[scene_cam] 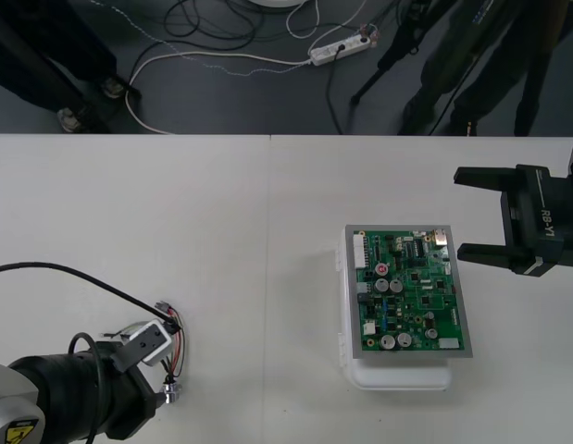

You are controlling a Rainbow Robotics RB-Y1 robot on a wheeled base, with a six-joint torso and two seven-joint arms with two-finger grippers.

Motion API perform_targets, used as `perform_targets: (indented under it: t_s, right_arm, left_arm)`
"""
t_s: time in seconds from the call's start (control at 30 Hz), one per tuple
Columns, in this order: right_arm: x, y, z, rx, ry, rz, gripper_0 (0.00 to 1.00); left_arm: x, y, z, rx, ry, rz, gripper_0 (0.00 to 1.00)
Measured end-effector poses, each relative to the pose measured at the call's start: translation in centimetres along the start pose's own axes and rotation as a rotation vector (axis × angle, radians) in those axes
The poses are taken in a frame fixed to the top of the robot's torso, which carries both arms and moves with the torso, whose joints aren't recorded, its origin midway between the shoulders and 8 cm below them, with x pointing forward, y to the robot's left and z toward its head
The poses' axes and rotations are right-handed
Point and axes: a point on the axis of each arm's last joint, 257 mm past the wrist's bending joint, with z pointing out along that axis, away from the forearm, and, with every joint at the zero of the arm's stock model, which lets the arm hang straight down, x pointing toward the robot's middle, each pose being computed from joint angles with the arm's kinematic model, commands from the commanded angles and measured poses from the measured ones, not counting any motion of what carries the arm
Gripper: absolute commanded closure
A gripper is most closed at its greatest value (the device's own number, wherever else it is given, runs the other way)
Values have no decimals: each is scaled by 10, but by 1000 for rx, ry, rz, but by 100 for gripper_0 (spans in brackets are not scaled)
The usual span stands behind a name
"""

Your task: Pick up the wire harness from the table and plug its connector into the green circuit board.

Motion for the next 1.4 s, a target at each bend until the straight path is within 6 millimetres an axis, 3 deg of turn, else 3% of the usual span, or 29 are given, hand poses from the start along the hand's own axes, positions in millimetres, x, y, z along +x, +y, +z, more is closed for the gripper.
perform_targets:
  t_s: [0.57,1.07,1.4]
  right_arm:
    - [-1,6,15,-46,-5,-10,0]
    - [-8,10,35,-83,-45,-63,0]
    - [-6,18,46,-109,-61,-86,0]
  left_arm:
    - [5,-18,8,-2,-7,-128,36]
    - [-13,-24,10,17,-49,-242,39]
    - [-1,-24,22,34,-16,-333,43]
